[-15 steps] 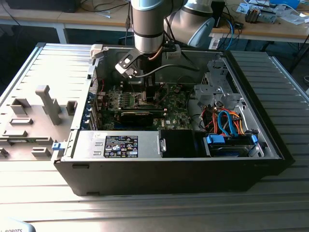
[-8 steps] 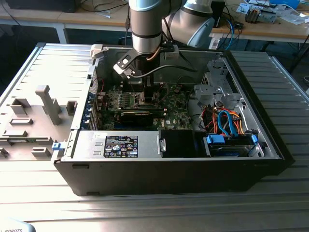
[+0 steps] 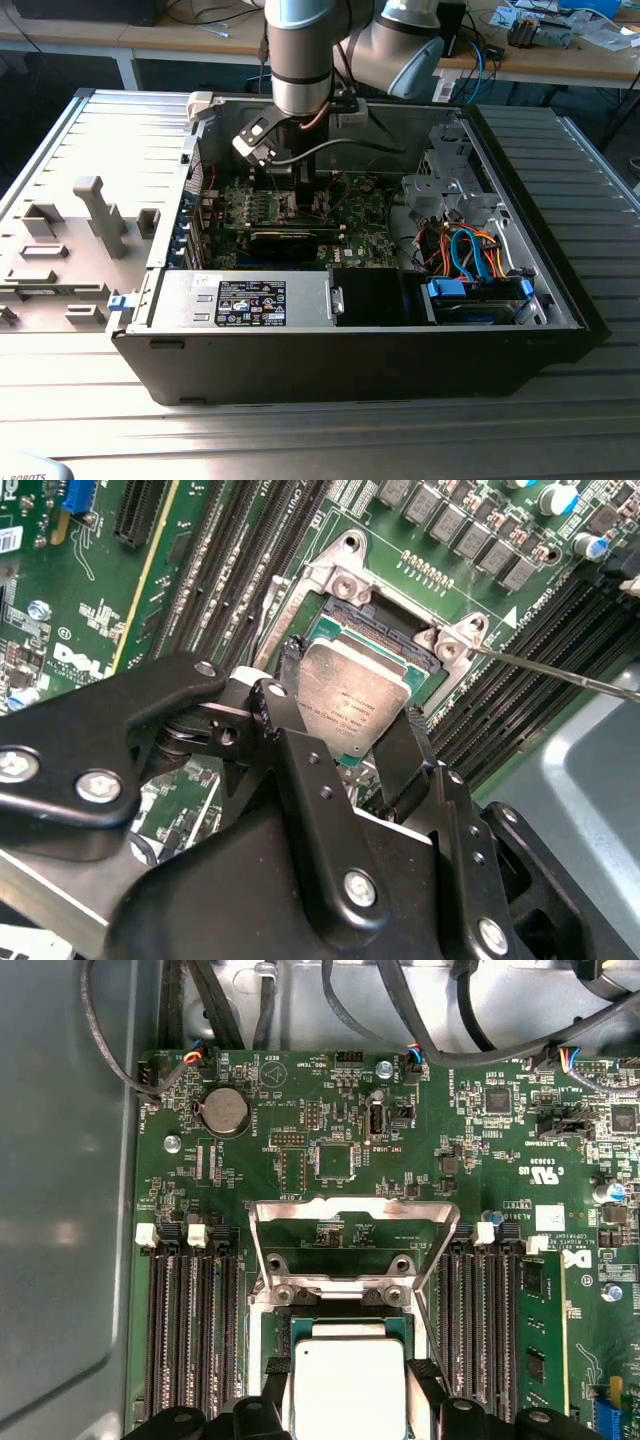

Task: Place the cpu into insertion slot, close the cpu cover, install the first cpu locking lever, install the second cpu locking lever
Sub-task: 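Place the cpu into insertion slot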

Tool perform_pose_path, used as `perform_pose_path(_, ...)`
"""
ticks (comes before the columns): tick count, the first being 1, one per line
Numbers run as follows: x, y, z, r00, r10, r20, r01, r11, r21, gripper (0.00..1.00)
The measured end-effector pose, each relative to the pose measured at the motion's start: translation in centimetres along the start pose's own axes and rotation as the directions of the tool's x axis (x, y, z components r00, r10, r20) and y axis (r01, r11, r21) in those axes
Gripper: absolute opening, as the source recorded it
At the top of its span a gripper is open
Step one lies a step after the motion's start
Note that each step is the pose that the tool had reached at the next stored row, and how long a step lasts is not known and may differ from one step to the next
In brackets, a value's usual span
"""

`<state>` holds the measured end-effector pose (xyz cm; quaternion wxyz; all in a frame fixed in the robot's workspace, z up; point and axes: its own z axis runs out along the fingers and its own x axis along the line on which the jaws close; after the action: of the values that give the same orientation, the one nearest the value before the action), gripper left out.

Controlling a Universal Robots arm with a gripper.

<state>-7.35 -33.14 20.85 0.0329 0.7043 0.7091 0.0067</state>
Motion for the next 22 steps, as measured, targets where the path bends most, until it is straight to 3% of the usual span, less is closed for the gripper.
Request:
perform_pose_path(12, 0.04, -0.06, 0.86, 1.0000, 0.000, 0.0002, 0.000, 1.0000, 0.0002, 0.54)
perform_pose_path(22, 0.24, -0.06, 0.98, 1.0000, 0.000, 0.0003, 0.000, 1.0000, 0.0003, 0.54)
